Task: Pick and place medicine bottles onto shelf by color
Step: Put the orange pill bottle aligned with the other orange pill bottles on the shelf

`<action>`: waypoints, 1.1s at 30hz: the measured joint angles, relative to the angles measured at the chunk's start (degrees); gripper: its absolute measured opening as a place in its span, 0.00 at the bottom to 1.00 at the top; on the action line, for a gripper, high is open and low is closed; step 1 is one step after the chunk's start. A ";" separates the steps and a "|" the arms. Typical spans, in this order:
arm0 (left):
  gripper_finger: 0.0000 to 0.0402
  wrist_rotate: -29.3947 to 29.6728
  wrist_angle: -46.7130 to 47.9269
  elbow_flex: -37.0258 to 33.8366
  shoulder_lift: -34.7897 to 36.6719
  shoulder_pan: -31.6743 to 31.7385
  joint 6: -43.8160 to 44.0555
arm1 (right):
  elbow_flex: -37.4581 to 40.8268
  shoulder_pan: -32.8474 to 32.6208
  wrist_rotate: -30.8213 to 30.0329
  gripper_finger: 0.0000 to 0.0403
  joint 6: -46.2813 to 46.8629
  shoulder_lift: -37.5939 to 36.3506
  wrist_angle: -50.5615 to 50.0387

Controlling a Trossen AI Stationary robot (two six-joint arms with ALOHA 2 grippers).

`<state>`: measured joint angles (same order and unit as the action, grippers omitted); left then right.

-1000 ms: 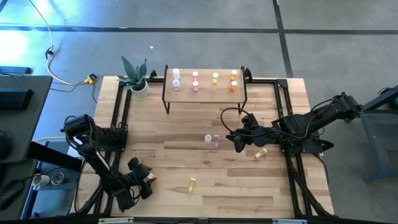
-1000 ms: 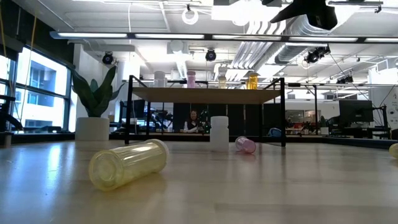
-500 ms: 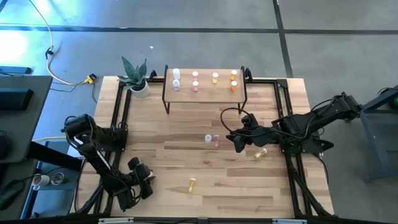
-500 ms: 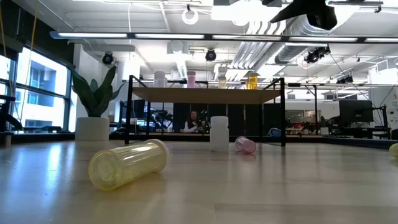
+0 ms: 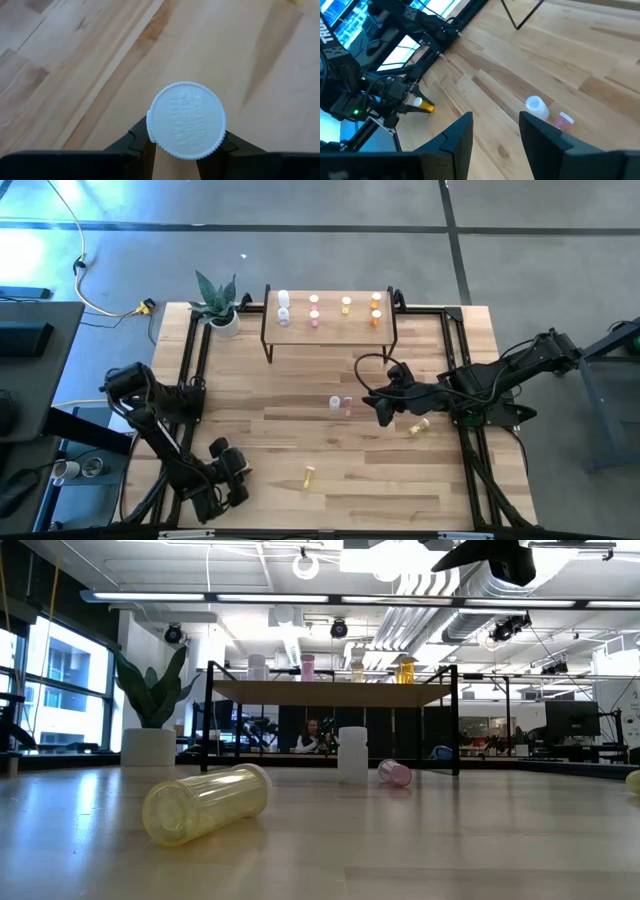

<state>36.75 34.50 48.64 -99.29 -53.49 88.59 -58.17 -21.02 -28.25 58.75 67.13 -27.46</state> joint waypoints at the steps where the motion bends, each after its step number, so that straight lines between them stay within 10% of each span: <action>1: 0.24 -0.34 0.08 0.67 0.00 0.54 -1.23 | 0.00 0.00 0.00 0.37 -0.97 0.00 0.87; 33: 0.24 -15.61 -0.31 23.43 0.00 34.74 -58.52 | -2.25 3.96 7.17 0.42 -28.20 -1.60 5.44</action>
<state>21.14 34.19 72.06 -99.29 -18.75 30.07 -60.42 -17.05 -21.08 30.56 65.53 -22.02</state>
